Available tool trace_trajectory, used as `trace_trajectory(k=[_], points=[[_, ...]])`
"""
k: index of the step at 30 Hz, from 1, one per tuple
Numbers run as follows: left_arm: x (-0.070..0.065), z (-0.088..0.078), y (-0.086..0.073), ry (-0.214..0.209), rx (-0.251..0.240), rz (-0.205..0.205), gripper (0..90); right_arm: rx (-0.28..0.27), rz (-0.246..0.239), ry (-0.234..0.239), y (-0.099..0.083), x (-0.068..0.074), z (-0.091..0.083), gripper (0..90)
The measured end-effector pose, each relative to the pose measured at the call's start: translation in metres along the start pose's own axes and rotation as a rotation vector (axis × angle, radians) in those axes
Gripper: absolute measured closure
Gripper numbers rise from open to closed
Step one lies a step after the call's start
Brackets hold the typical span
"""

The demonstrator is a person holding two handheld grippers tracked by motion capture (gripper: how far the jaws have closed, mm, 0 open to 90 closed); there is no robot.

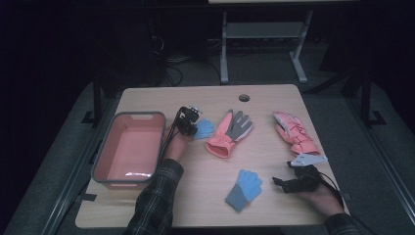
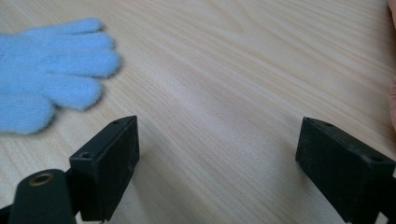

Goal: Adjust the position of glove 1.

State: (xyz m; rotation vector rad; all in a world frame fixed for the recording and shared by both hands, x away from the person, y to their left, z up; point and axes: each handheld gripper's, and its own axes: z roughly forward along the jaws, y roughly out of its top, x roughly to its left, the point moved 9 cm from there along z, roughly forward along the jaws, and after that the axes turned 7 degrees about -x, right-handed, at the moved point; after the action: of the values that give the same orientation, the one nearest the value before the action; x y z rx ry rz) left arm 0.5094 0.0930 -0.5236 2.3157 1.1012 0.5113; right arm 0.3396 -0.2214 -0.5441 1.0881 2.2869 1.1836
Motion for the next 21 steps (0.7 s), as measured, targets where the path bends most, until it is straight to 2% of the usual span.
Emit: trace_trajectory(k=[2,5,14,16,17,19,21], points=[[-0.003,0.000,-0.002,0.001,-0.008,-0.001,89.7,0.000,-0.001,0.000,0.000,0.000,0.000,13.1],[-0.011,-0.002,-0.002,-0.040,-0.010,-0.014,89.7,0.000,-0.001,0.001,0.000,0.000,0.000,13.1],[-0.034,-0.005,-0.001,-0.111,-0.033,-0.022,89.7,0.001,-0.002,-0.001,0.000,0.000,0.000,13.1],[-0.035,-0.008,0.001,-0.123,-0.050,-0.021,89.6,0.001,-0.002,-0.001,0.000,0.000,0.000,13.1],[-0.032,-0.010,0.004,-0.113,-0.078,-0.024,89.6,0.001,-0.002,-0.001,0.000,0.000,0.000,13.1],[-0.027,-0.014,0.008,-0.107,-0.101,-0.014,89.6,0.001,-0.002,-0.001,0.000,0.000,0.000,13.1],[-0.021,-0.015,0.012,-0.093,-0.119,-0.018,84.7,0.001,-0.002,-0.001,0.000,0.000,0.000,13.1]])
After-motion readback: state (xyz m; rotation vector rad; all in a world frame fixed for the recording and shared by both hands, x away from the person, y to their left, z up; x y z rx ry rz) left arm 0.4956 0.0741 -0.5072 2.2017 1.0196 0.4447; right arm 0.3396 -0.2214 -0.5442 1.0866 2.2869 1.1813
